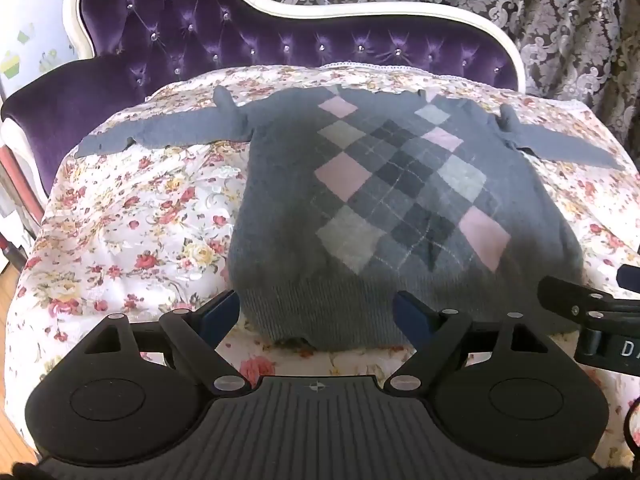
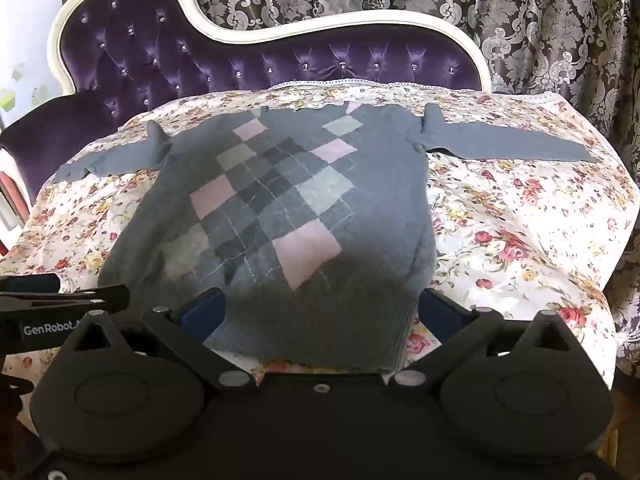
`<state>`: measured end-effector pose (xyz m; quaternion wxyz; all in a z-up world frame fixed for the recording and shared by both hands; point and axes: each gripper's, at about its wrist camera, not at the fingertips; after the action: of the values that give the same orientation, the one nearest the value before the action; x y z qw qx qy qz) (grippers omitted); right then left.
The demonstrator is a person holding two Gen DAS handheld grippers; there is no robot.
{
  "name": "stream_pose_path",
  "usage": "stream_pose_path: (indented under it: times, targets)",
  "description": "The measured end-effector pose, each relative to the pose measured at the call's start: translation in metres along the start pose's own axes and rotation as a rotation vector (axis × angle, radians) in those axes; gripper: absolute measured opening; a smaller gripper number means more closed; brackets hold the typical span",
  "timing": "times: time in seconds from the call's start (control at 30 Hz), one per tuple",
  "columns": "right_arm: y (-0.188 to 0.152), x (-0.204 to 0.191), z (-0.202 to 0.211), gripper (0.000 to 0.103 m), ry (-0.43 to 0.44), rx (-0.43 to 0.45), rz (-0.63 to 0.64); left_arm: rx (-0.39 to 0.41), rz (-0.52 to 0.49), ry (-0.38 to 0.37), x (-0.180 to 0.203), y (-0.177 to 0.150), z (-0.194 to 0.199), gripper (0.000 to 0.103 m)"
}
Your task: Fold small clothes
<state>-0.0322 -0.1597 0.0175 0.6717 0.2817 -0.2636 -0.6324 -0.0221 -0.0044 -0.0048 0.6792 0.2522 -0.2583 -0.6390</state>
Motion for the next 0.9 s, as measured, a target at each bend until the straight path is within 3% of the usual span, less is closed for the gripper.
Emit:
stream_pose_path:
  times: [0.9]
  targets:
    - [-0.004,-0.005,0.014,0.102,0.009,0.043,-0.015,0.026,0.018,-0.020,0.001,-0.007,0.012,0.084]
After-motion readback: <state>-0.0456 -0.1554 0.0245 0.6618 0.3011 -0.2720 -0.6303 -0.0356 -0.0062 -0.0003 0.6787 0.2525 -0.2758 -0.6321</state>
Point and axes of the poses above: each gripper's, at about its wrist camera, not at the fingertips, and z roughly against the way its jaws point, x to its right, y to its top, and after that the axes turned 5 degrees about z, right-handed
